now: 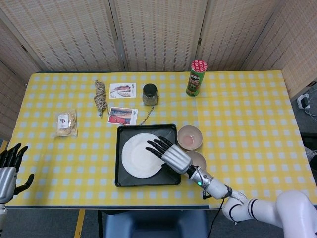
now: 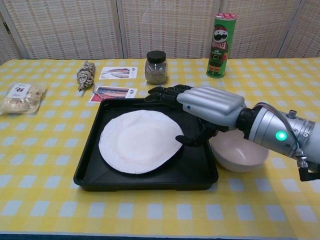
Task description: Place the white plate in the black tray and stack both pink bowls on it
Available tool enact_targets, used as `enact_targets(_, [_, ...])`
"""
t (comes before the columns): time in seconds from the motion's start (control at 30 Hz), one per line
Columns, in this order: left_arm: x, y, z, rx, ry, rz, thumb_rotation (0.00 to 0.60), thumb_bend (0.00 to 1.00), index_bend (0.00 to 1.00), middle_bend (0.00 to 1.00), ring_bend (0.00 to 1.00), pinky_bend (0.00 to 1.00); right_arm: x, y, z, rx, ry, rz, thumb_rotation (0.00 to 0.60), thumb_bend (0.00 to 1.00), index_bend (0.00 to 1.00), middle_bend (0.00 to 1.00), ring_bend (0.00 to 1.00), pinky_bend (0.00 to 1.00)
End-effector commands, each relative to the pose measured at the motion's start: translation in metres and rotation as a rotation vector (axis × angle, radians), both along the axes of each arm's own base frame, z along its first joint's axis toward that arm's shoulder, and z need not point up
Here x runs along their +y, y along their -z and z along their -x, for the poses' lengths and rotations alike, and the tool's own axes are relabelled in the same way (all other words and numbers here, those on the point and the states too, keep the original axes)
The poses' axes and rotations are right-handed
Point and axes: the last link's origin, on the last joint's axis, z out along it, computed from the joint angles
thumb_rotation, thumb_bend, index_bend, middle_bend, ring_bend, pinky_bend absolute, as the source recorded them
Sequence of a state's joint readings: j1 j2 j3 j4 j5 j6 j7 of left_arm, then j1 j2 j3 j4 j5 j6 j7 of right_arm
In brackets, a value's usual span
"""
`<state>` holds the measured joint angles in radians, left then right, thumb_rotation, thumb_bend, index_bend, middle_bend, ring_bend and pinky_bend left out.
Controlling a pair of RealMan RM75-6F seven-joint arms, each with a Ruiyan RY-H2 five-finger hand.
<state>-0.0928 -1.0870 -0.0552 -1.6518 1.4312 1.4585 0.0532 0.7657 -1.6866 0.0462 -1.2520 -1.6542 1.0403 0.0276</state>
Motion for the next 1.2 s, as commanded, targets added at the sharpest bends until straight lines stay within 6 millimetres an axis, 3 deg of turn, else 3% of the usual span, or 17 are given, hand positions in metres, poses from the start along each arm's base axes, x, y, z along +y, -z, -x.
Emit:
enact_targets(0.03, [-0.001, 0.0, 0.0, 0.0, 0.003, 0.002, 0.6, 0.41, 0.0, 0.0, 0.0, 0.0, 0.005, -0.019, 0.002, -0.034, 0.029, -0.021, 0.6, 0.41, 0.0, 0.0, 0.0, 0.0])
enact_targets(0.23, [-0.004, -0.003, 0.0, -0.002, 0.003, -0.002, 0.6, 0.41, 0.0, 0.0, 0.0, 0.0, 0.025, -0.068, 0.02, -0.039, 0.051, 0.005, 0.6, 0.41, 0.01, 0.0, 0.0, 0.0])
enact_targets(0.43, [-0.004, -0.003, -0.001, 0.001, 0.007, -0.004, 0.6, 0.41, 0.0, 0.0, 0.0, 0.0, 0.044, -0.099, 0.05, 0.031, 0.076, 0.023, 0.6, 0.41, 0.21, 0.0, 0.0, 0.0])
enact_targets(0.8, [0.003, 0.006, -0.003, 0.003, 0.008, 0.022, 0.6, 0.41, 0.0, 0.0, 0.0, 0.0, 0.075, -0.124, 0.112, 0.096, 0.195, 0.061, 0.6, 0.41, 0.31, 0.0, 0.0, 0.0])
enact_targets(1.0, [0.006, 0.013, -0.005, 0.004, 0.016, 0.053, 0.6, 0.41, 0.0, 0.0, 0.0, 0.0, 0.078, -0.123, 0.131, 0.124, 0.228, 0.066, 0.6, 0.41, 0.33, 0.0, 0.0, 0.0])
enact_targets(1.2, [0.008, 0.015, -0.005, 0.002, 0.021, 0.068, 0.6, 0.41, 0.0, 0.0, 0.0, 0.0, 0.076, -0.114, 0.135, 0.142, 0.227, 0.047, 0.6, 0.41, 0.36, 0.0, 0.0, 0.0])
